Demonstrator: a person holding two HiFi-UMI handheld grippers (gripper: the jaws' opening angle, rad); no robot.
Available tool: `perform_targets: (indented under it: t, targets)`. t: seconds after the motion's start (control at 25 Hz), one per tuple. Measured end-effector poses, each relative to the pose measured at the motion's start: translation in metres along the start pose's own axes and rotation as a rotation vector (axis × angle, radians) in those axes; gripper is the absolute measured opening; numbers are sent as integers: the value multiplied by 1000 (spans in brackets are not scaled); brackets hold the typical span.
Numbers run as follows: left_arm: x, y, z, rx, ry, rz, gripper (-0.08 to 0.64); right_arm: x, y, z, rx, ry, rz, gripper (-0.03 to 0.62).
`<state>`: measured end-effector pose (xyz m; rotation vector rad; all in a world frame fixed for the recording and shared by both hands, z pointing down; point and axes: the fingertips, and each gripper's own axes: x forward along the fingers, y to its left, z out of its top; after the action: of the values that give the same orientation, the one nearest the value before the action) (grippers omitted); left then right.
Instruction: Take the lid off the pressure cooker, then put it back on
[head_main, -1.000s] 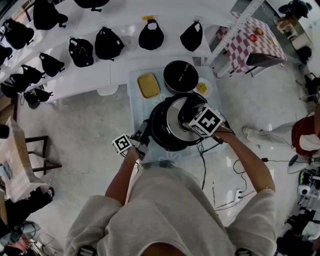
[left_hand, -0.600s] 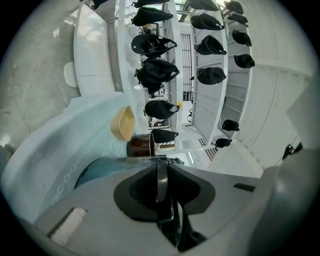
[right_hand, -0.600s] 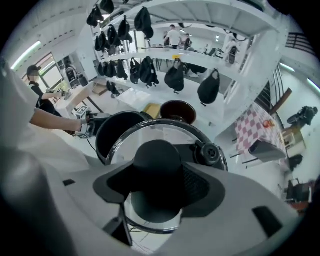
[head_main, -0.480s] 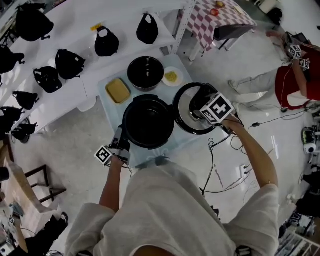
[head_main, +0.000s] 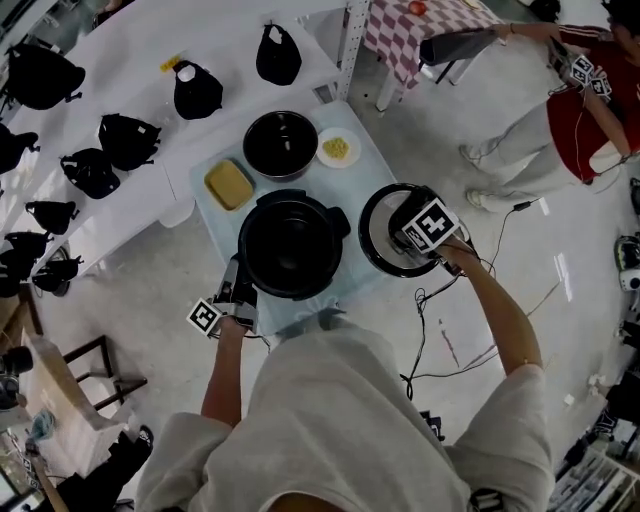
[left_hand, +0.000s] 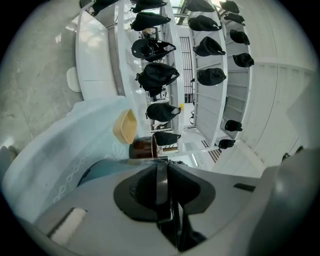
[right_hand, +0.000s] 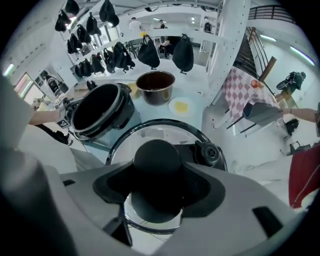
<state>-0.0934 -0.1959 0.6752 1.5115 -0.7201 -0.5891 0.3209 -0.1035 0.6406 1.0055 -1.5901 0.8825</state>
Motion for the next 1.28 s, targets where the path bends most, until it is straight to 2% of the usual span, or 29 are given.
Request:
perform_targets:
  t: [0.2, 0.4, 0.64, 0.88, 0.96, 1.12, 1.28]
  targets:
    - [0, 0, 0, 20, 10, 28, 71, 68, -2, -18, 60, 42, 15, 273]
    - [2, 1, -1, 32, 7, 53, 74, 120, -1, -20, 155, 29, 54, 273]
    - [2, 4, -2, 25, -13, 79, 75, 161, -7, -21, 185, 34, 13, 273]
    - [2, 6, 1, 38, -18, 73, 77, 164, -15, -26, 166, 46, -78, 276]
    - [2, 6, 0, 29, -24, 65, 77, 165, -14, -27, 170, 39, -72, 276]
    - [1, 5, -1, 15, -29, 63, 75, 172, -2, -24, 192, 0, -7, 278]
    - [1, 4, -1, 47, -35, 62, 81, 162, -8, -21, 209, -71, -44, 319]
